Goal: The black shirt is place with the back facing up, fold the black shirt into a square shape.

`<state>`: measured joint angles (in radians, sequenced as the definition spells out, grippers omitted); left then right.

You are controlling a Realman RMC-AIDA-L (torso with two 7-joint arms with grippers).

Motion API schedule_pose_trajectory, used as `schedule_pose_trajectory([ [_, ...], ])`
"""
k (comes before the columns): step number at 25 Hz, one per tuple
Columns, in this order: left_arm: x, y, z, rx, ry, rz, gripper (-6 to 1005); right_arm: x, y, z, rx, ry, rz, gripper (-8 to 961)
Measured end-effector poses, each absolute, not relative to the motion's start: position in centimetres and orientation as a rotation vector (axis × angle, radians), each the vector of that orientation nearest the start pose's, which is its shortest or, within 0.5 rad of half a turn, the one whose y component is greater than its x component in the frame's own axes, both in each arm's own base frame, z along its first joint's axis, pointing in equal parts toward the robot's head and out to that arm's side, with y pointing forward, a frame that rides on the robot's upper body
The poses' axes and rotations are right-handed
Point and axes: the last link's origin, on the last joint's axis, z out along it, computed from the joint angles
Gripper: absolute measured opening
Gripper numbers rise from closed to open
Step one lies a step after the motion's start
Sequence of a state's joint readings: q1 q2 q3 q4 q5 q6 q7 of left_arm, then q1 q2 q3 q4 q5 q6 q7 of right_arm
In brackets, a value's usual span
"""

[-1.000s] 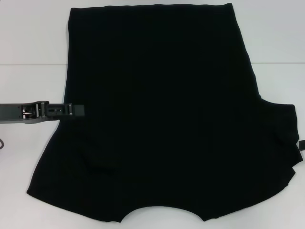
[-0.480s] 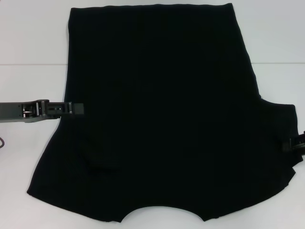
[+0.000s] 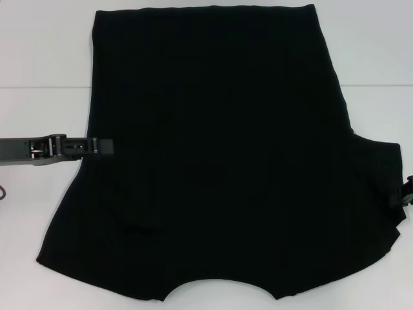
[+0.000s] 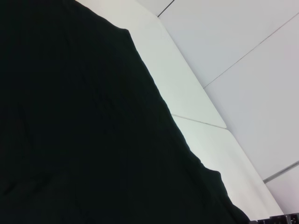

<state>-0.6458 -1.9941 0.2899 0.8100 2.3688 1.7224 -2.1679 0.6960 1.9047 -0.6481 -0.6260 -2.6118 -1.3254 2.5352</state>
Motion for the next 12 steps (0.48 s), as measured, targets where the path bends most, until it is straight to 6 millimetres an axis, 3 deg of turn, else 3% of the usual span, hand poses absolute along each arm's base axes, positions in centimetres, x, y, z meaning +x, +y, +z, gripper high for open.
schedule_pose_trajectory([
  [4, -27.7, 35.2, 8.4, -2.365, -1.57, -0.676, 535, 32.7, 38.1, 6.4, -2.005, 1.821, 0.012, 44],
  [12, -27.8, 35.0, 8.4, -2.36, -1.578, -0.685, 536, 33.8, 38.5, 8.6, -1.908, 1.805, 0.074, 10],
])
